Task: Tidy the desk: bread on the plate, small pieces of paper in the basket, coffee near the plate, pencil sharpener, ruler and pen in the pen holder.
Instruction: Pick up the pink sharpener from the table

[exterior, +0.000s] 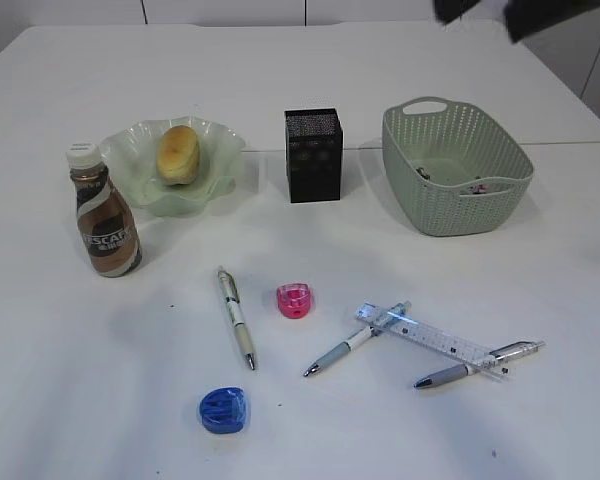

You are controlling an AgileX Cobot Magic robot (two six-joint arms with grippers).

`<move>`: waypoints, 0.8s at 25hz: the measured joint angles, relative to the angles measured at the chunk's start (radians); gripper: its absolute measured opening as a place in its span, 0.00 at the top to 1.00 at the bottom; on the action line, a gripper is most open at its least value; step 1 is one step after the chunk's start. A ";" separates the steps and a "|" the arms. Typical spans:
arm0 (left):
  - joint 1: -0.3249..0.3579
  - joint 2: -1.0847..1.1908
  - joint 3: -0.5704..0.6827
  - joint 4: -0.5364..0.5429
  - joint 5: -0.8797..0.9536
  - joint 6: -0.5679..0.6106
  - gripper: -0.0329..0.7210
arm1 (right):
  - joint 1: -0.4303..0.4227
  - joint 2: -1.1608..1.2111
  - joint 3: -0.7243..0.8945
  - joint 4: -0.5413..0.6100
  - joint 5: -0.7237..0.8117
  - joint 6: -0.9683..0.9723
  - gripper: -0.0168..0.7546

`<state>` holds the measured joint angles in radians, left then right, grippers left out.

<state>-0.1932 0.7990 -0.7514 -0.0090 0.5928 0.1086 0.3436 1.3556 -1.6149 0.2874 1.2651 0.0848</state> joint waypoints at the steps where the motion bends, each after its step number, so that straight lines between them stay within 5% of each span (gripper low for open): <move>1: 0.000 0.000 0.000 0.000 0.025 0.000 0.27 | 0.020 0.031 0.000 0.000 0.000 0.019 0.34; 15: 0.000 0.000 0.000 -0.001 0.086 0.000 0.27 | 0.055 0.287 0.000 0.021 -0.012 0.026 0.34; 20: 0.000 0.000 0.000 -0.001 0.089 0.000 0.27 | 0.059 0.353 0.000 -0.078 -0.014 0.129 0.34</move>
<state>-0.1932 0.7990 -0.7514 -0.0105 0.6817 0.1086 0.4024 1.7088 -1.6149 0.2094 1.2507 0.2139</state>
